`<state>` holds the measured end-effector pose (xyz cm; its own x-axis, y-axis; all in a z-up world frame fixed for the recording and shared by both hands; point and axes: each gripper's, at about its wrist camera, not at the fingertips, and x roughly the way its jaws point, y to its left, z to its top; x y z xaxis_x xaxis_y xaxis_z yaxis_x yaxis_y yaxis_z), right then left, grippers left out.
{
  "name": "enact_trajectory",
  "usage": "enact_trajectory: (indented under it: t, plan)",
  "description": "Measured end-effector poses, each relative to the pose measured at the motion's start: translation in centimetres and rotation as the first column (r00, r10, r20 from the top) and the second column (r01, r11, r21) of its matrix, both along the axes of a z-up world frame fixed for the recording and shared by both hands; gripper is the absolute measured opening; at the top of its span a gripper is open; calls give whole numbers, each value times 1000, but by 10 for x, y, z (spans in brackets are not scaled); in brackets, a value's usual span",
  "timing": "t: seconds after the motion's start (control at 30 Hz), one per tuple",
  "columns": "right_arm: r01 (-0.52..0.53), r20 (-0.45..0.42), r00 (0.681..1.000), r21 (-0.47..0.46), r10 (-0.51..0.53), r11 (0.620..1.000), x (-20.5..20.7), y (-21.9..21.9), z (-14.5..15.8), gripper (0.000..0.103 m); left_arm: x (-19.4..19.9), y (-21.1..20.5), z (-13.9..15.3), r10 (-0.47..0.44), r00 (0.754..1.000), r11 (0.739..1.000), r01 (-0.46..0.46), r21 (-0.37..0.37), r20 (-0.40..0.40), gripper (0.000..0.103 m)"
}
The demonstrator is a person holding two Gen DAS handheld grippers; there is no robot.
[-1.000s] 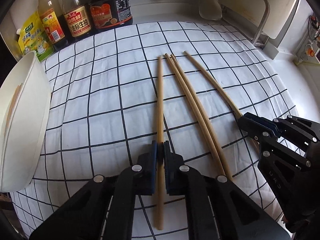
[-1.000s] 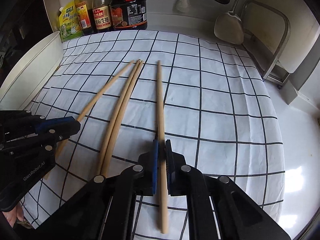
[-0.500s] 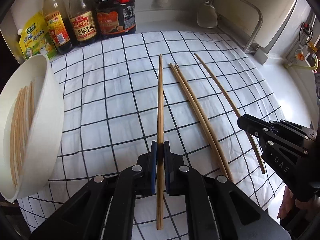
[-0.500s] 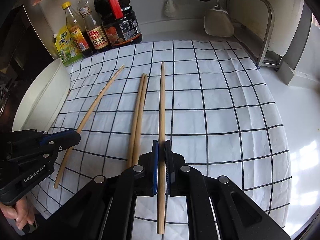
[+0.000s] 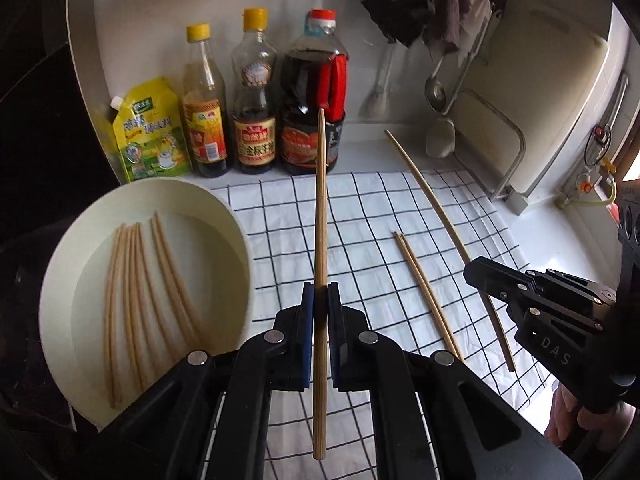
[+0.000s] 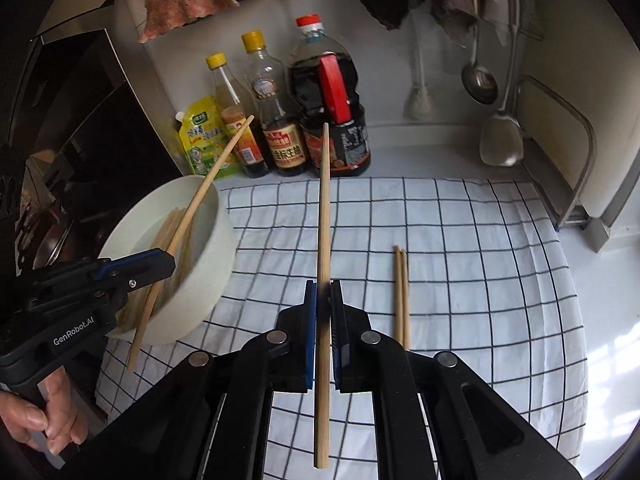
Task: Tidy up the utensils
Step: 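Carry the held chopstick into the white bowl with the left tool while the right tool carries its own, then open the left tool to drop its chopstick in the bowl while the right tool releases its own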
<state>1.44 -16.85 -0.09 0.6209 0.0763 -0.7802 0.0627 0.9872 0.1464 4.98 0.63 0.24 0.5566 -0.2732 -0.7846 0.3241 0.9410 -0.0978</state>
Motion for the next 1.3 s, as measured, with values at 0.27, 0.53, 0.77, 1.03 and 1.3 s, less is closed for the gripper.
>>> enact_trajectory:
  t: [0.27,0.53,0.77,1.03,1.3]
  plan:
    - [-88,22,996,13,88,996,39,66,6,6,14,69,25,59,996,998,-58,-12,60,7]
    - [-206,-12,978,23,207,978,84,140,-9,6,33,143,14,145,988,989,-146,12,45,7]
    - [-298,-113,947,45,302,953,123,197,-47,6,57,191,-22,221,974,974,-219,51,-41,7]
    - [-267,-211,940,30,267,963,143,209,-80,6,76,196,-61,202,969,978,-194,72,-143,7]
    - [-230,-204,952,17,228,973,141,197,-75,22,77,201,-67,232,959,971,-220,91,-162,41]
